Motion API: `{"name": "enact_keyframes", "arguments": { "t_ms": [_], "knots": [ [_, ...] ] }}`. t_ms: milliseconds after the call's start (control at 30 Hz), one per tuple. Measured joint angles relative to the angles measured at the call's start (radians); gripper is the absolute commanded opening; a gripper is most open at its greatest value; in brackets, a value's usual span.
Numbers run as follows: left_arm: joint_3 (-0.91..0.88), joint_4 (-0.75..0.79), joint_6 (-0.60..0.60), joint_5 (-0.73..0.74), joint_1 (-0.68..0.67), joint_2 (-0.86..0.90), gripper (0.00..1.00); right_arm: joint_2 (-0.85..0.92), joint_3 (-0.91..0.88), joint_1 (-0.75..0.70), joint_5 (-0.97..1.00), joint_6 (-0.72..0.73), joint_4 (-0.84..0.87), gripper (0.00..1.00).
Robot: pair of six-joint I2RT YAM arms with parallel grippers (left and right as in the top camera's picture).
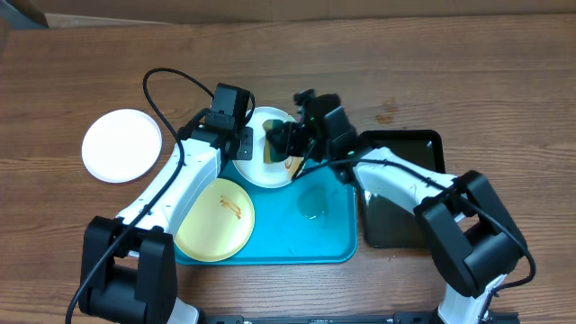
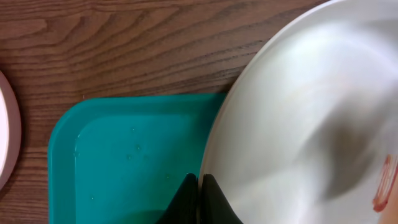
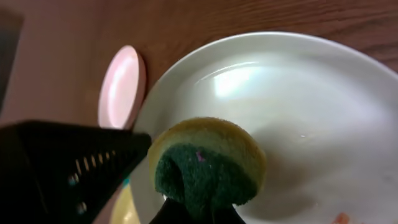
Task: Clean dirty plates on tray and stack at the side
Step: 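Scrub the sauced white plate's face with the sponge in the right gripper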
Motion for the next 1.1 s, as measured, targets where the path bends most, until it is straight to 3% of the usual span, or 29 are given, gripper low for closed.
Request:
{"name": "enact_keyframes", "arguments": {
  "t_ms": [167,400,1100],
  "knots": [
    [0.000,0.000,0.000,0.000,0.000,0.000,0.04,0.000,0.000,0.054,0.050,-0.180,-0.010,0.04],
    [0.000,0.000,0.000,0.000,0.000,0.000,0.04,0.016,0.000,0.074,0.155,-0.320,-0.049,0.04],
    [0.000,-0.006,0.000,-0.005,0.001,0.000,0.04,0.074,0.000,0.073,0.179,-0.501,-0.088,0.04]
  ]
}}
